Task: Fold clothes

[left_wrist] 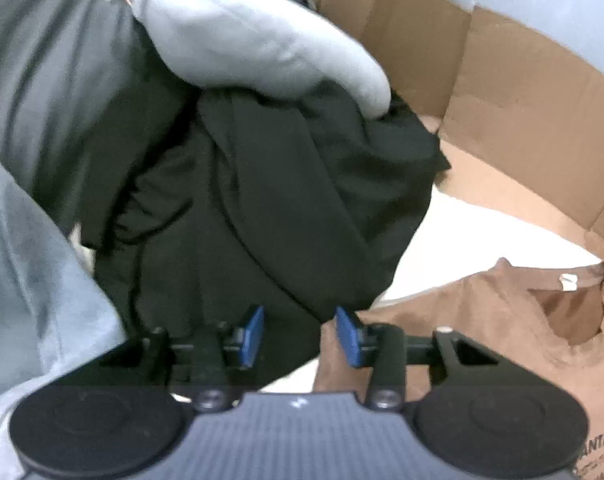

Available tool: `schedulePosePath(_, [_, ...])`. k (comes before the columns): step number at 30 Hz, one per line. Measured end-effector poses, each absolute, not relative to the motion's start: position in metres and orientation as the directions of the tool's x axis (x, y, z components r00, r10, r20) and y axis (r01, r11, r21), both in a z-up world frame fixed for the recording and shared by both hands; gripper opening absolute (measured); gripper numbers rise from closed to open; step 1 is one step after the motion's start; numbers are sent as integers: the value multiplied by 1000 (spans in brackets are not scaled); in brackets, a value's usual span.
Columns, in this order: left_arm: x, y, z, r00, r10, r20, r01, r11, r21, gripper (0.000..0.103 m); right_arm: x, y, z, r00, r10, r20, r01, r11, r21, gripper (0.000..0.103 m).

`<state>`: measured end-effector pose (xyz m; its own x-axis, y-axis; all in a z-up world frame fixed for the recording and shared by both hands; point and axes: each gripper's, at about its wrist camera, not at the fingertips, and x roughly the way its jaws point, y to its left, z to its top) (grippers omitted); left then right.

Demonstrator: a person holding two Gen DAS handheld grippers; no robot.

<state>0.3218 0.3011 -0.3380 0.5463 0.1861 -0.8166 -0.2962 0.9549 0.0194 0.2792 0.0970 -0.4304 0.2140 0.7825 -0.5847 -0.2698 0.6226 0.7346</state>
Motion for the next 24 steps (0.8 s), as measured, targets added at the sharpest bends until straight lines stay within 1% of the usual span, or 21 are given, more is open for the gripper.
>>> schedulePosePath(1, [317, 303, -334, 548, 185, -815, -301, 953, 14, 38, 281, 97, -431, 216, 781, -586, -261, 624, 736, 5])
schedulePosePath(3, [314, 303, -331, 547, 171, -819, -303, 953, -4, 23, 288, 97, -434, 215, 779, -589, -244, 627, 740, 5])
schedulePosePath(6, [311, 301, -331, 545, 137, -827, -278, 960, -24, 15, 296, 97, -439, 209, 778, -593, -221, 628, 746, 5])
schedulePosePath(8, [311, 293, -333, 540, 119, -833, -256, 966, -28, 12, 302, 98, -442, 205, 777, -595, -205, 628, 750, 5])
schedulePosePath(10, [313, 287, -336, 535, 96, -840, -239, 970, -41, 10, 308, 98, -445, 200, 777, -597, -190, 629, 754, 2])
schedulePosePath(12, [322, 289, -343, 532, 73, -844, -226, 972, -59, 8, 308, 97, -441, 202, 780, -593, -211, 626, 751, 1])
schedulePosePath(14, [324, 288, -345, 521, 60, -852, -239, 968, -78, 7, 305, 96, -436, 209, 777, -594, -234, 629, 741, 0])
schedulePosePath(17, [329, 287, -349, 511, 45, -858, -249, 964, -98, 5, 303, 90, -433, 239, 766, -597, -220, 641, 735, 0])
schedulePosePath(21, [343, 287, -360, 500, 57, -864, -244, 967, -77, 5, 305, 84, -432, 277, 744, -608, -205, 664, 719, 0])
schedulePosePath(24, [349, 289, -367, 491, 78, -868, -238, 970, -47, 4, 308, 87, -437, 246, 746, -619, -201, 664, 720, 0])
